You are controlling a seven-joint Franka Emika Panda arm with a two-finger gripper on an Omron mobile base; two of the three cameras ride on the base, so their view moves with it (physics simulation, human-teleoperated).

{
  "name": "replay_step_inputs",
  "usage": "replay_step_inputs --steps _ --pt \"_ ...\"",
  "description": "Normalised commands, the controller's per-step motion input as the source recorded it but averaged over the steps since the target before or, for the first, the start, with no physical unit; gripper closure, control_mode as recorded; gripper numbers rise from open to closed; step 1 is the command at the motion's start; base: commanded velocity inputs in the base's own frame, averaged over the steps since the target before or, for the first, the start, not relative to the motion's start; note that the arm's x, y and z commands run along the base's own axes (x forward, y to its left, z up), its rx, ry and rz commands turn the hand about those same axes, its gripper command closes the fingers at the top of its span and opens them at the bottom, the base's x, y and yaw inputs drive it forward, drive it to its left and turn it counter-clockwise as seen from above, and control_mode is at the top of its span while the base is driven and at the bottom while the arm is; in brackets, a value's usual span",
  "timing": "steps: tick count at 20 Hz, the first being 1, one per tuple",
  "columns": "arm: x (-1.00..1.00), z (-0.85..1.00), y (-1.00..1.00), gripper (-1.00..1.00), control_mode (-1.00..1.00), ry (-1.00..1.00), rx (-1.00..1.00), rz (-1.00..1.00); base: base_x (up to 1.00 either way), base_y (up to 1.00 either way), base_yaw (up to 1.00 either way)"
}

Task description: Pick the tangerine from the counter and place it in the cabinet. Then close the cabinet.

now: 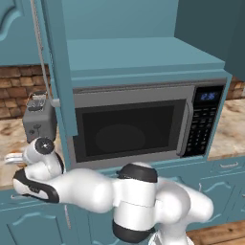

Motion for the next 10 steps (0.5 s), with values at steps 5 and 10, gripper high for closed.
replay_step_inputs --steps 5,10 --pt "0.17 -0.19 0.23 -1.00 -1.00 0.01 0.00 0.00 0.00 0.00 0.00" --pt "0.07 -0.32 0.42 -1.00 -1.00 0.00 0.00 -0.03 0.00 0.00 0.00"
